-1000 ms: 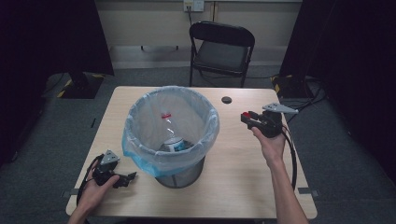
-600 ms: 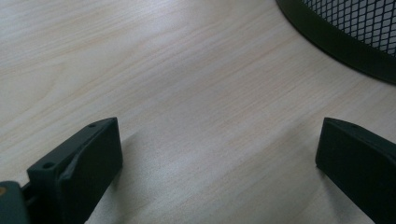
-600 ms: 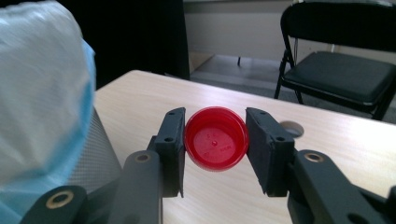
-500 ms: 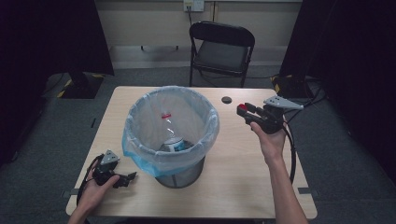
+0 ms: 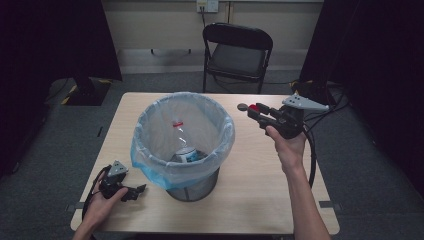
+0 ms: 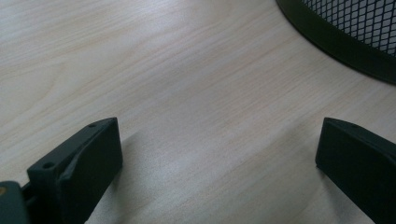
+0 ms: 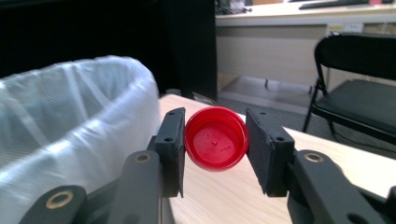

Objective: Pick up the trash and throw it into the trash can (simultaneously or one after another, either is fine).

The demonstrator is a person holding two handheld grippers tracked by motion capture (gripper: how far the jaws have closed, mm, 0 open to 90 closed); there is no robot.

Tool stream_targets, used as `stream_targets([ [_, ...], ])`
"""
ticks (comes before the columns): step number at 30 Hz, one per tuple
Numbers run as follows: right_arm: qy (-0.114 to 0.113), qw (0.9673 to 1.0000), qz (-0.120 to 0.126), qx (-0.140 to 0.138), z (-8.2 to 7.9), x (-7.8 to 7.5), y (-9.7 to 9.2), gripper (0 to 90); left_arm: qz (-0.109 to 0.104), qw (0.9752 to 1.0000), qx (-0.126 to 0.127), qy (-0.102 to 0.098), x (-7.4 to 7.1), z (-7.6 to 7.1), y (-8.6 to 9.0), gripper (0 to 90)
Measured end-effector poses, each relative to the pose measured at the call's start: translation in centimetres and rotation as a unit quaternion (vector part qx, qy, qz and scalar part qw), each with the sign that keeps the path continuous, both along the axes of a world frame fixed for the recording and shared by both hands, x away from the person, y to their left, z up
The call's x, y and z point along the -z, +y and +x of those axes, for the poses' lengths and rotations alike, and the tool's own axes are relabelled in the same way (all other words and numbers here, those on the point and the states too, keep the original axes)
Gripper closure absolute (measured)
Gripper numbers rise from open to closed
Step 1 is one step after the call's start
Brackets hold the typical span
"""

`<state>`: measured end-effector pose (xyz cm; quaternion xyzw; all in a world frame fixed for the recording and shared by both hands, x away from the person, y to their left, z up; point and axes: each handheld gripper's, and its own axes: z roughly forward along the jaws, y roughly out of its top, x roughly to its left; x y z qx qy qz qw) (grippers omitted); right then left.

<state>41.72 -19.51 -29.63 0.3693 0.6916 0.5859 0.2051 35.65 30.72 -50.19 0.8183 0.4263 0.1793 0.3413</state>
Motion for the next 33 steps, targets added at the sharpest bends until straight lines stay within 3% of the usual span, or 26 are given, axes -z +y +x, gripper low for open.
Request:
stream_targets([
  [14, -0.044, 0.9976, 0.017, -0.050, -1.2, -3.7, 2.5, 59.7, 0.000, 1.0000, 0.001, 0.000, 0.0, 0.0, 0.0, 0.0],
  [26, -0.062, 0.9917, 0.042, -0.104, -1.6, -5.7, 5.1, 59.7, 0.000, 1.0000, 0.000, 0.000, 0.0, 0.0, 0.0, 0.1],
  [33, -0.071, 0.9872, 0.039, -0.137, -2.3, -6.8, 6.8, 59.8, 0.000, 1.0000, 0.000, 0.000, 0.0, 0.0, 0.0, 0.1],
])
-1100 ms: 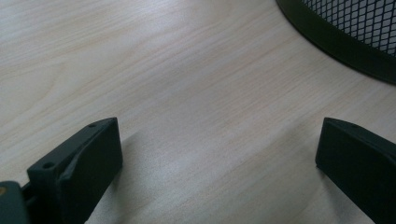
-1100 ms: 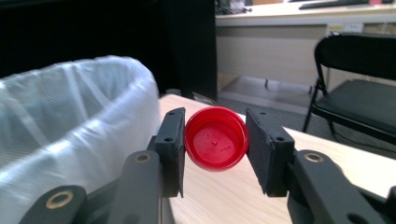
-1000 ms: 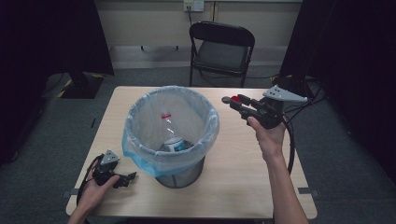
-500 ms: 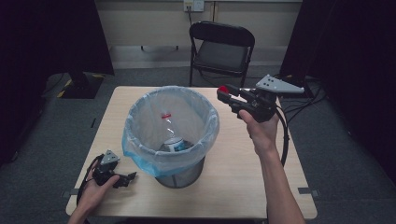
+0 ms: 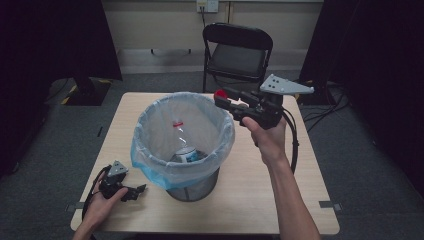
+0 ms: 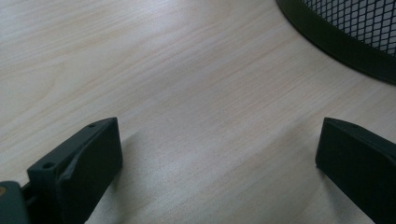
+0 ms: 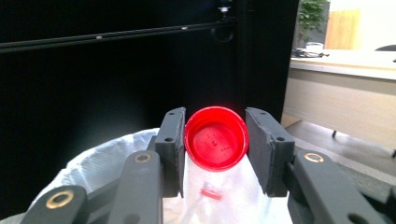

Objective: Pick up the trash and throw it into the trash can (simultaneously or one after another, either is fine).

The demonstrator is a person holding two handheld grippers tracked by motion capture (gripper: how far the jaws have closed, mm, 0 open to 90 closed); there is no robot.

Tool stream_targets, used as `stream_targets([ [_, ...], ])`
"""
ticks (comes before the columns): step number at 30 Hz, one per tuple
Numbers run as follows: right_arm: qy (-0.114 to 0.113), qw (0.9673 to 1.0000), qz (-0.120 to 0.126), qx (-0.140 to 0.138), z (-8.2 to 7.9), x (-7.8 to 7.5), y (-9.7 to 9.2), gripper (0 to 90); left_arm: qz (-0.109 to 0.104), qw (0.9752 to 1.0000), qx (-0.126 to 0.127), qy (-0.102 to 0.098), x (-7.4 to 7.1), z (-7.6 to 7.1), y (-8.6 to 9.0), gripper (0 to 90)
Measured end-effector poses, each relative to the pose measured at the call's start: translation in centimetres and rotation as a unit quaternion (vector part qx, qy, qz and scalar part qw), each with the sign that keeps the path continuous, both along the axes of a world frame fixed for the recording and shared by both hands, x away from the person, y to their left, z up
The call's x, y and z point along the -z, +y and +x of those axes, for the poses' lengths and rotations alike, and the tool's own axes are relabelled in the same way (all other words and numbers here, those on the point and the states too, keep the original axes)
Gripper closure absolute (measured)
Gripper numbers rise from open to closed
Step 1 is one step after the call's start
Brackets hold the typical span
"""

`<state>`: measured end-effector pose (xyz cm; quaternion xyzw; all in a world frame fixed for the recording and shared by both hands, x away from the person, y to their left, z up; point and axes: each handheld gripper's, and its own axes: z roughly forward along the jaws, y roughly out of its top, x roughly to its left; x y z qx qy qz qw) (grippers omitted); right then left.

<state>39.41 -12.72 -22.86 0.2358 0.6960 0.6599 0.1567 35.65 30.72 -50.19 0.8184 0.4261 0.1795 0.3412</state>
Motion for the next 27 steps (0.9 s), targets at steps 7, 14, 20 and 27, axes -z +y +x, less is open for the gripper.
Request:
stream_targets([
  [7, 0.000, 0.9991, -0.007, -0.041, -0.3, -0.6, 1.7, 59.7, 0.000, 1.0000, 0.000, 0.000, 0.0, 0.0, 0.0, 0.0],
  [14, 0.025, 0.9964, -0.035, -0.072, 0.2, 0.2, 2.8, 54.5, 0.000, 1.0000, 0.000, 0.000, 0.0, 0.0, 0.0, 0.1],
  [20, 0.041, 0.9961, -0.049, -0.061, 0.8, 0.8, 3.1, 39.9, 0.000, 1.0000, 0.000, 0.000, 0.0, 0.0, 0.0, 0.1],
  [27, 0.050, 0.9968, -0.049, -0.039, 1.3, 1.0, 2.9, 30.4, 0.000, 1.0000, 0.000, 0.000, 0.0, 0.0, 0.0, 0.1],
])
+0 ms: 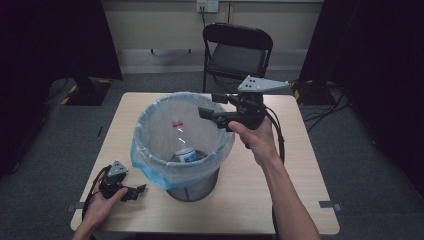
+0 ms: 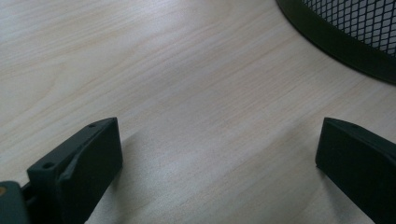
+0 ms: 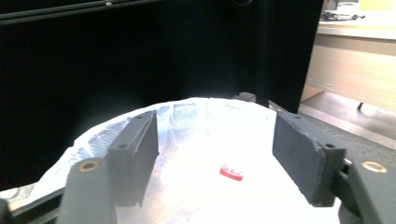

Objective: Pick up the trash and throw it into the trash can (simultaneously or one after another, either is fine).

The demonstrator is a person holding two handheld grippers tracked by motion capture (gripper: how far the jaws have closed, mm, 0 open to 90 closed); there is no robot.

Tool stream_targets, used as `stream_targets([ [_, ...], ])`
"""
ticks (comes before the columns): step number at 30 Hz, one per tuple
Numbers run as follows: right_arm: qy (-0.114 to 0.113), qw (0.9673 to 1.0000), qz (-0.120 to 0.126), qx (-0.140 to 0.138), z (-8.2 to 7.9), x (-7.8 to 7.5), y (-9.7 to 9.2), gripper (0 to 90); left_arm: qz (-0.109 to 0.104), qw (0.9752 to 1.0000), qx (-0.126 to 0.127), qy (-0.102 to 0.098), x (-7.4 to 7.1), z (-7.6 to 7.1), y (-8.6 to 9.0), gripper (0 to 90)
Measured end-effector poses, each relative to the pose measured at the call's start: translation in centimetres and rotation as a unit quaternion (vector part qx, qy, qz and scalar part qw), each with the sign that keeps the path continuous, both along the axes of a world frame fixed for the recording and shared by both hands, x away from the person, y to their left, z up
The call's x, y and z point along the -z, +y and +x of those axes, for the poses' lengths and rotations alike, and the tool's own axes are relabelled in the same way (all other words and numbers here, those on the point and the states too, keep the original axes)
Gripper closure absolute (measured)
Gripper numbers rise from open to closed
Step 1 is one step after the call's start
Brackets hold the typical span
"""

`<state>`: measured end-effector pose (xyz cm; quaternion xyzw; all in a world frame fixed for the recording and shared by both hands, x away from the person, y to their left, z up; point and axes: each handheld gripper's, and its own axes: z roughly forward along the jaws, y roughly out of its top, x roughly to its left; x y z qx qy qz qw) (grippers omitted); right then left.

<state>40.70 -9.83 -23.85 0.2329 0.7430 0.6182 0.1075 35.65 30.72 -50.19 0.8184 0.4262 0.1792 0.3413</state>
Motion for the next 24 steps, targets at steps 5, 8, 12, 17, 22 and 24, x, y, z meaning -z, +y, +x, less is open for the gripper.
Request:
stream_targets([
  [5, -0.003, 0.9999, -0.002, 0.014, 0.2, 0.1, -0.2, 25.0, 0.000, 1.0000, 0.000, 0.000, 0.0, 0.0, 0.0, 0.0],
  [8, -0.005, 0.9996, 0.000, 0.027, 0.4, 0.2, -0.4, 22.8, 0.001, 1.0000, 0.001, 0.000, 0.0, 0.0, 0.0, 0.0],
  [12, 0.002, 0.9990, 0.001, 0.046, 0.8, 0.2, -0.9, 18.0, 0.001, 1.0000, 0.001, 0.000, 0.0, 0.0, 0.0, 0.0],
  [17, 0.003, 0.9983, -0.001, 0.059, 1.2, 0.3, -1.5, 16.7, 0.001, 1.0000, 0.000, 0.000, 0.0, 0.0, 0.0, 0.0],
  [22, -0.001, 0.9973, -0.002, 0.074, 1.5, 0.3, -2.2, 16.2, 0.001, 1.0000, 0.001, 0.000, 0.0, 0.0, 0.0, 0.0],
  [24, 0.002, 0.9968, -0.004, 0.080, 1.6, 0.3, -2.6, 15.7, 0.000, 1.0000, 0.000, 0.000, 0.0, 0.0, 0.0, 0.0],
])
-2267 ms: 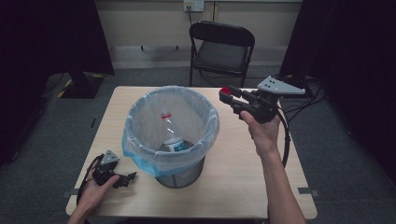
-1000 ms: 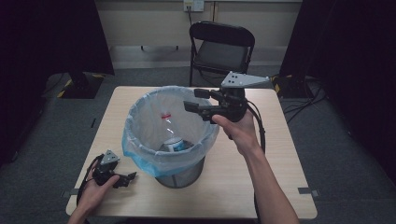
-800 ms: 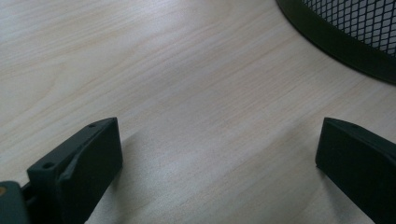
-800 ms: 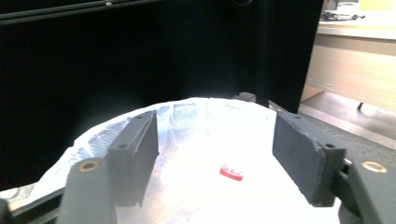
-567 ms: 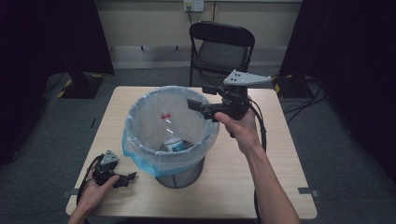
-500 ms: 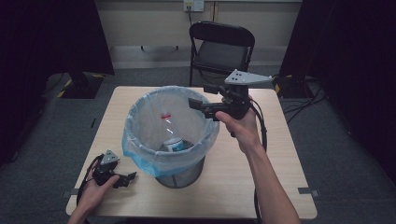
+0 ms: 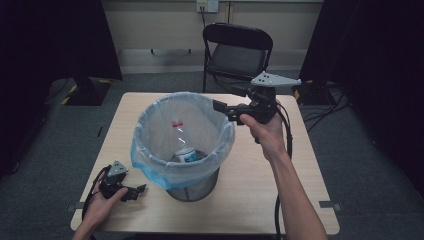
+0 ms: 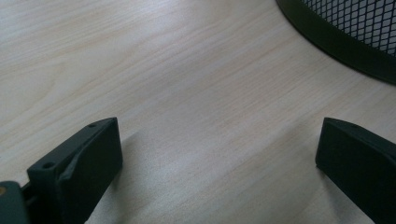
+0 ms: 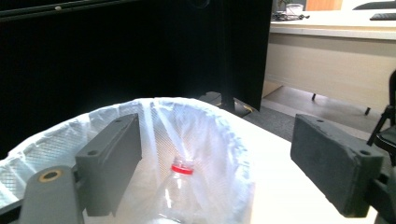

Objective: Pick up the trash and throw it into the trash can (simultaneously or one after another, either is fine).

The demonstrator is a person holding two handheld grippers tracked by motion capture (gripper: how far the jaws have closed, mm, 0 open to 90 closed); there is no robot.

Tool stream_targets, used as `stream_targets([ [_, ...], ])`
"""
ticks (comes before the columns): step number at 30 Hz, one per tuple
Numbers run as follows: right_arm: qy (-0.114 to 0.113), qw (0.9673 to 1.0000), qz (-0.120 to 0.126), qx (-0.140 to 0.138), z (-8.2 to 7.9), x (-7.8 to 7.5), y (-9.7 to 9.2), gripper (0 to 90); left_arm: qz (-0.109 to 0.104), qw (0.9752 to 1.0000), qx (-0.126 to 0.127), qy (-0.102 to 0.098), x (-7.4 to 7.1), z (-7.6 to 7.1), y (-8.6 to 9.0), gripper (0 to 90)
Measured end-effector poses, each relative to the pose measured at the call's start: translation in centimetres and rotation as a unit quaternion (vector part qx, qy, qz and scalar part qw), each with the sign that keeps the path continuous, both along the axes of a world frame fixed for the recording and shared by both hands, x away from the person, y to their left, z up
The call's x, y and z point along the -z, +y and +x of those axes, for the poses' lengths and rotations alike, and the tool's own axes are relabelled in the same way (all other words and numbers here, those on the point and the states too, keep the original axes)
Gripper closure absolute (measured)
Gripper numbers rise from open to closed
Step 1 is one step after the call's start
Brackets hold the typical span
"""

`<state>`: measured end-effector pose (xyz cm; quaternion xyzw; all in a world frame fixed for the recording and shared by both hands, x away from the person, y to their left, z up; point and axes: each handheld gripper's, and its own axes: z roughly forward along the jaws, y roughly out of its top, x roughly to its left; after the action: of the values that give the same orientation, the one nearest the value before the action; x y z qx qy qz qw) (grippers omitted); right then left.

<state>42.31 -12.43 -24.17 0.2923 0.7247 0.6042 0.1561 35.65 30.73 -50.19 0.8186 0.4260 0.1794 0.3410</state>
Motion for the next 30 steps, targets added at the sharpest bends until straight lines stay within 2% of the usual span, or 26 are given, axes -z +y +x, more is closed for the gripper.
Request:
stream_targets([
  [14, 0.013, 0.9985, -0.011, 0.052, 0.9, 0.9, -2.8, 15.4, 0.000, 1.0000, 0.002, 0.001, 0.0, 0.0, 0.0, 0.0],
  [30, 0.027, 0.9941, -0.028, 0.101, 0.9, 2.9, -5.7, 16.4, 0.000, 1.0000, 0.001, 0.001, 0.0, 0.0, 0.0, 0.0],
])
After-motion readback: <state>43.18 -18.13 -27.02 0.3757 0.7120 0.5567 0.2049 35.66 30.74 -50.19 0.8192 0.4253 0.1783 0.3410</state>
